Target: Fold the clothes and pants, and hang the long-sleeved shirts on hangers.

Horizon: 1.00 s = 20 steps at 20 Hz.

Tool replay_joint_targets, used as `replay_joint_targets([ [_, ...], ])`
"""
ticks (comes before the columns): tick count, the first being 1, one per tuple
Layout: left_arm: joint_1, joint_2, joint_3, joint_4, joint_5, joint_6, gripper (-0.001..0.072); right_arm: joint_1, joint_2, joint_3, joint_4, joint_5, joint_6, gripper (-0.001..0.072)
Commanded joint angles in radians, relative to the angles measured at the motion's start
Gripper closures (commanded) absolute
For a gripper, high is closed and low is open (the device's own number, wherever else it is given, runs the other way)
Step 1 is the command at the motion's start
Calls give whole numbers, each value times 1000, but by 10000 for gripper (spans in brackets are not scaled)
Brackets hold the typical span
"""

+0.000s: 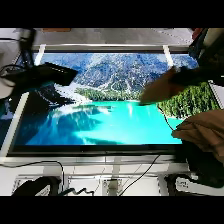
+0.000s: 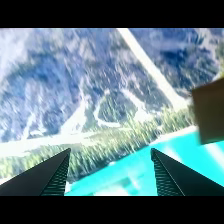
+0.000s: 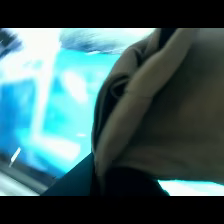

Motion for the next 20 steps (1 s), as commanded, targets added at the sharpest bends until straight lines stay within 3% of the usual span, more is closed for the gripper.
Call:
replay_joint_targets([
  [1,36,120,1,14,2,1,164,-198,184,66,-222,167,174,699],
  [5,36,181,1,13,2,1,164,-404,324,114,-452,274,367,700],
  [7,36,189,1,13,1,1,164,-468,393,114,-530,274,403,700],
  [13,36,187,1,13,2,1,164,-573,483,114,-815,274,332,699],
  [15,36,187,1,13,1,1,164,-609,483,114,-822,273,312,694],
  [16,36,187,1,13,2,1,163,-614,481,114,-820,272,313,611],
  [17,36,187,1,13,1,1,164,-614,481,114,-821,273,313,366],
  [18,36,187,1,13,2,1,164,-614,481,114,-821,272,313,43],
  [20,36,187,1,13,2,1,164,-614,480,114,-821,264,310,13],
])
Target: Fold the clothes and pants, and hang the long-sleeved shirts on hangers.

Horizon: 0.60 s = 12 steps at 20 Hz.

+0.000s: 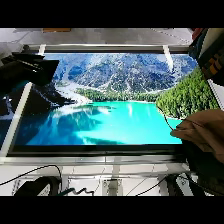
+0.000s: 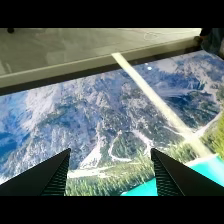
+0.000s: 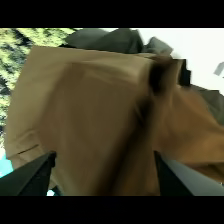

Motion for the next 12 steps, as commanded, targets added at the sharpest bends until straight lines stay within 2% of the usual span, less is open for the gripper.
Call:
replay_joint_targets([
  [1,1,1,1,0,0,0,164,-11,3,1,-24,-23,-8,14],
  [4,1,1,1,0,0,0,164,-11,1,1,4,-62,-8,25],
  [5,1,1,1,0,0,0,164,-11,-4,1,32,-72,-8,69],
  [6,1,1,1,1,0,0,164,-11,-12,1,74,-70,-8,258],
  [7,1,1,1,0,0,0,164,-11,-21,1,141,-69,-8,536],
  [8,1,1,1,0,0,0,164,-10,-29,-3,227,-74,-6,689],
  [11,1,1,1,0,0,0,163,-10,-41,-28,582,-107,-10,699],
  [12,1,1,1,0,0,0,163,2,-40,-31,657,-119,-33,700],
])
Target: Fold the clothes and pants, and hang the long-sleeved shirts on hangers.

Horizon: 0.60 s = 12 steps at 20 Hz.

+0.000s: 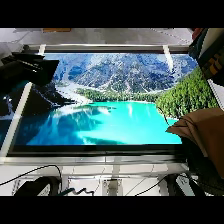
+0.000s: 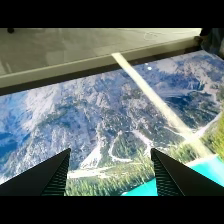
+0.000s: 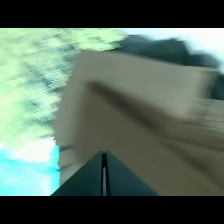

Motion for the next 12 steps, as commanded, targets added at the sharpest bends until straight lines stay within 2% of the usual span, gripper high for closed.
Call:
replay_joint_targets([
  [1,1,1,1,0,0,0,163,44,-5,-13,328,-40,-59,700],
  [3,1,1,1,0,0,0,163,154,7,-13,308,-39,-105,700],
  [8,1,1,1,0,0,0,164,530,20,-13,242,-114,-101,701],
  [12,1,1,1,0,0,0,164,864,-25,-14,45,-158,-50,701],
])
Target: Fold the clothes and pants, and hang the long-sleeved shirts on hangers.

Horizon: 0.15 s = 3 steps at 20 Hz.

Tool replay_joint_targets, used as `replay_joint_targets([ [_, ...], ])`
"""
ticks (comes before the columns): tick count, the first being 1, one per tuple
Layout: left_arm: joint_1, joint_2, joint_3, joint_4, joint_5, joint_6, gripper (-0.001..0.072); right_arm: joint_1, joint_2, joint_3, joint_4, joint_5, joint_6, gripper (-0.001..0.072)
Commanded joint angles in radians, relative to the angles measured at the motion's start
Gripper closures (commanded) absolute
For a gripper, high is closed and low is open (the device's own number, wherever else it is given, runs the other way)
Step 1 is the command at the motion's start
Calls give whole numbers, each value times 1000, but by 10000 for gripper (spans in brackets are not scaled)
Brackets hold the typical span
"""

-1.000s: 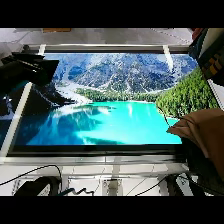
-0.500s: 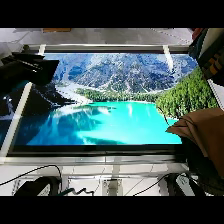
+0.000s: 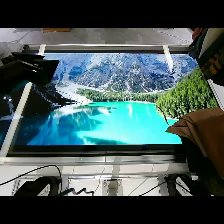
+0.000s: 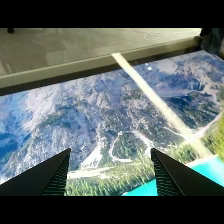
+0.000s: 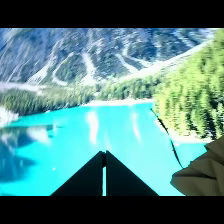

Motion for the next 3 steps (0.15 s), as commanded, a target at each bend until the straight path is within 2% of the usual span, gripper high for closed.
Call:
replay_joint_targets([
  [1,1,1,1,0,0,0,164,286,-48,-1,-185,-37,41,701],
  [3,1,1,1,0,0,0,164,409,-108,-1,-294,-37,45,701],
])
